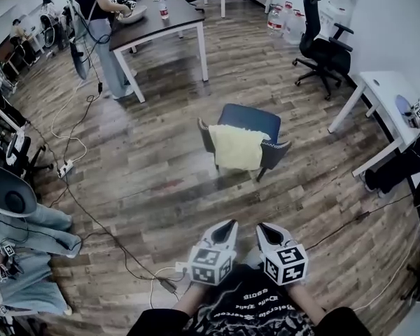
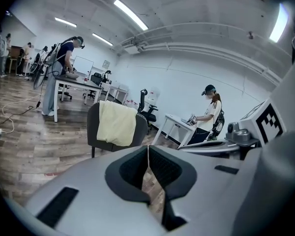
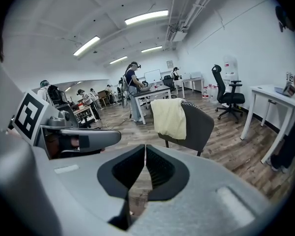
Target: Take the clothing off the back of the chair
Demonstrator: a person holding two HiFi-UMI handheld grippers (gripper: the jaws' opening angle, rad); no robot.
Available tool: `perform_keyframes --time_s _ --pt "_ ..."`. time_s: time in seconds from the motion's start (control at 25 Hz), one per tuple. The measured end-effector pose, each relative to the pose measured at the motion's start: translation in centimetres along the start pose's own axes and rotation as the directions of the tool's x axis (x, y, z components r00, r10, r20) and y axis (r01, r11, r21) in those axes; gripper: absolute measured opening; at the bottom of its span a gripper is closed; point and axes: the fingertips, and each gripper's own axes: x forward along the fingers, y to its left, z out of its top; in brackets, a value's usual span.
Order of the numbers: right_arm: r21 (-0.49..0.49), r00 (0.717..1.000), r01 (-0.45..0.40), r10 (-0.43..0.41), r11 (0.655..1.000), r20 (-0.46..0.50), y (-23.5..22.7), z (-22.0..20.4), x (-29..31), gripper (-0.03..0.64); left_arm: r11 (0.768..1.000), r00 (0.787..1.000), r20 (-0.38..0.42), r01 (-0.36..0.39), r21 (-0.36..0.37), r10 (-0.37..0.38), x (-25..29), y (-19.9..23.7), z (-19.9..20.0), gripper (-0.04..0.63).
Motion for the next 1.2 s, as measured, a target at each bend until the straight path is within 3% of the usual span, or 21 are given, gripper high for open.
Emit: perform_keyframes --time_s 0.32,0.56,0.96,1.2 --pt "0.004 0.999 -0.026 0.026 1.0 -0.025 0.2 0.5 1.5 0.008 0.999 1.0 0.01 -0.026 -0.024 0.026 0.2 1.5 0.8 0.015" --pt "0.01 0.998 -0.048 0.048 0.999 -0.029 -1.2 1.5 2.8 0.008 0.992 0.993 0.0 -0.114 -0.046 0.114 0.7 3.2 1.0 0.015" --pt "0.023 0.993 -0.102 0.103 0.995 -0.051 -4.7 3.9 6.8 0.038 0.979 0.985 -0.036 -0.171 -0.108 0.168 4.9 5.0 2.3 0.015" --pt "0.05 0.987 -0.143 0.146 0.988 -0.072 -7.6 6.2 9.8 0.049 0.98 0.985 -0.068 -0.166 -0.113 0.159 9.2 5.5 4.0 0.015"
